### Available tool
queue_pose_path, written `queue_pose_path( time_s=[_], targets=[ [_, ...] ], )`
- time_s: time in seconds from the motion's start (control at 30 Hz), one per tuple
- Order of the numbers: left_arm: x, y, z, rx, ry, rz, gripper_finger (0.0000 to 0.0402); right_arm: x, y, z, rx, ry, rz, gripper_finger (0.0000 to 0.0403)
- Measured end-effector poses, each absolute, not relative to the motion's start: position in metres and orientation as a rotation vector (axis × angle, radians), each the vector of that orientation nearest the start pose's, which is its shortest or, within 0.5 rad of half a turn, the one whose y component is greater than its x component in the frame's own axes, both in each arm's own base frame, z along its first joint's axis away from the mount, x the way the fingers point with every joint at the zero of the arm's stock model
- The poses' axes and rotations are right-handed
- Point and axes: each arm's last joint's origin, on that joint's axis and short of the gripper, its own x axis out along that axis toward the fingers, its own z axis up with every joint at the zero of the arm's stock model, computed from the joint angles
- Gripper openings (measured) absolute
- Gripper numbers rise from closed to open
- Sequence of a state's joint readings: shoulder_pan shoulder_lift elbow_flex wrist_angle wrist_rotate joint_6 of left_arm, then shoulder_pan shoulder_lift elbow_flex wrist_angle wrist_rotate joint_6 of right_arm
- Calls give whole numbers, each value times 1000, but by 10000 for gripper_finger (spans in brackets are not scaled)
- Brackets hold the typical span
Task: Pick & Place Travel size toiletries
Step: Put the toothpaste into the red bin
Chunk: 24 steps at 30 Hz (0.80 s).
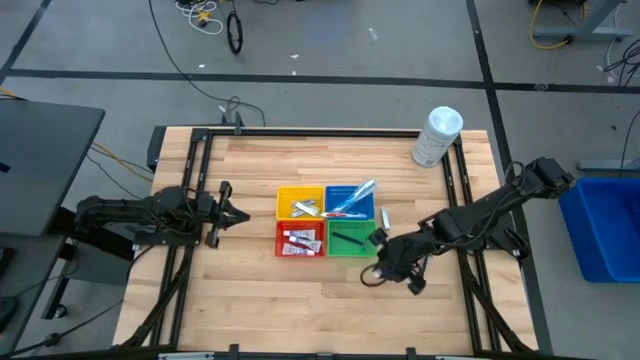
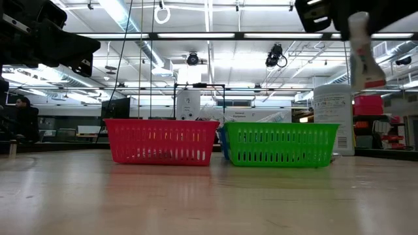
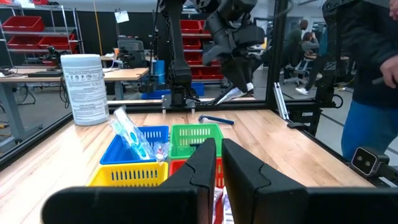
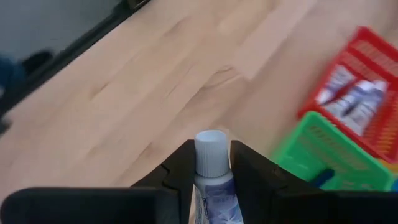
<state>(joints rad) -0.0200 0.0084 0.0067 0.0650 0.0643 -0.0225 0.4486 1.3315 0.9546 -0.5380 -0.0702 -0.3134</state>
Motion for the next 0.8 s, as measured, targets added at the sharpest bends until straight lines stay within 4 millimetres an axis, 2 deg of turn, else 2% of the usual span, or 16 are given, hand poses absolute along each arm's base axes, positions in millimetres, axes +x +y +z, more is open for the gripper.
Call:
queue_pose_path(
  time_s=[0.13,0.5,0.8],
  targets=[
    [98,-4,171,-21,-62,-85,32,244,115,252,-381,804,521,102],
    [98,-4,171,-21,-62,-85,32,251,112,256,-303,763,395,101],
    [97,-4,171,-21,-63,-85,32,260,92,259,-273,763,317,96]
  ],
)
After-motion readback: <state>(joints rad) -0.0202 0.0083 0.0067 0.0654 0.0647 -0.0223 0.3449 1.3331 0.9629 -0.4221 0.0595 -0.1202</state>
